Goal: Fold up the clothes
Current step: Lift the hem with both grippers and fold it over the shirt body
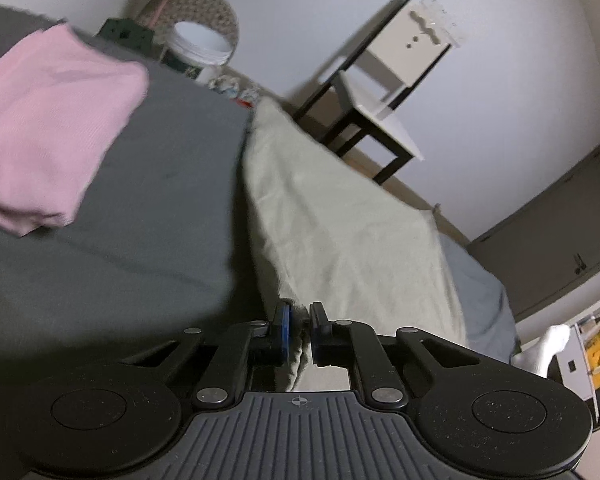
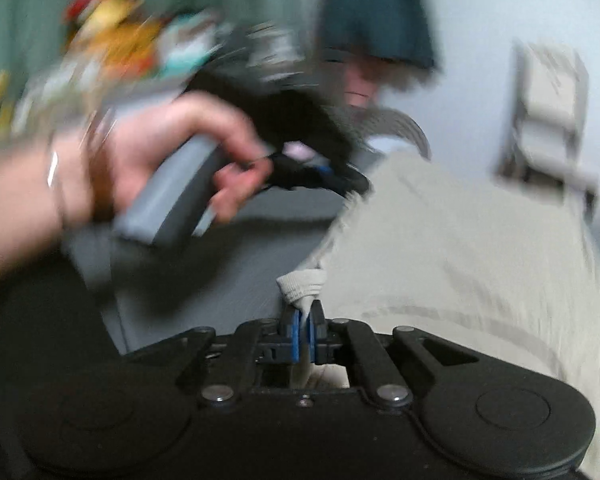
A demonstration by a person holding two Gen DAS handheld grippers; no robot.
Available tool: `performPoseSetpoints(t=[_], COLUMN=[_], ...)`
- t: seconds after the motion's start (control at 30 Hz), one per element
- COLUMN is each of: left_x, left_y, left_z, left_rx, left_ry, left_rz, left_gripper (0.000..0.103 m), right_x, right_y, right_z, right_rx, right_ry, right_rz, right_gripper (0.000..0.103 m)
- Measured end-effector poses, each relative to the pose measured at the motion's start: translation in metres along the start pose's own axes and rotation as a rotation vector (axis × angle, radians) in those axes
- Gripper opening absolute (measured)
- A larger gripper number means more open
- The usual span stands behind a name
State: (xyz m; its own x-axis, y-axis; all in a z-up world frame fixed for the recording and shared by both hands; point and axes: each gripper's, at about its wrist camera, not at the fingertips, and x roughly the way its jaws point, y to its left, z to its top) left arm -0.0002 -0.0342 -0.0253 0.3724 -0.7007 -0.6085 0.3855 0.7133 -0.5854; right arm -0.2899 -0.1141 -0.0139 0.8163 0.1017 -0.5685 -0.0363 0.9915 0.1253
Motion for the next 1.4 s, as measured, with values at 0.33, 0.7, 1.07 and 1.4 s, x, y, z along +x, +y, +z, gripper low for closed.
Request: performPoseSetpoints(t=[0.33, 0.7, 1.07, 1.4], left_x=[0.050, 0.117, 0.129, 0.124], left_y=[-0.118, -0.208, -0.213, -0.272], left_z=[0.001, -0.039, -0.056, -0.072], left_rx=[0.172, 0.262, 0.210, 0.415], left_ry=[0.059, 0.162, 0.121, 0.151], left_rz=[-0.033, 0.028, 0.072, 0.096], left_gripper=[0.010, 0.010, 0.010, 0.010], right_x=[-0.065, -0.088, -0.077, -0.092], right_y=[-0.145, -0.205, -0.222, -0.222], right_z=[-0.034, -0.086, -0.104, -0.114], right_rx=[0.640, 0.879, 1.066, 1.074], right_ry=[-0.114, -0.084, -0.078, -0.083], right_rz=[-0.064, -0.097, -0.065, -0.152], right_gripper=[0.005, 0.006, 0.006, 0.006])
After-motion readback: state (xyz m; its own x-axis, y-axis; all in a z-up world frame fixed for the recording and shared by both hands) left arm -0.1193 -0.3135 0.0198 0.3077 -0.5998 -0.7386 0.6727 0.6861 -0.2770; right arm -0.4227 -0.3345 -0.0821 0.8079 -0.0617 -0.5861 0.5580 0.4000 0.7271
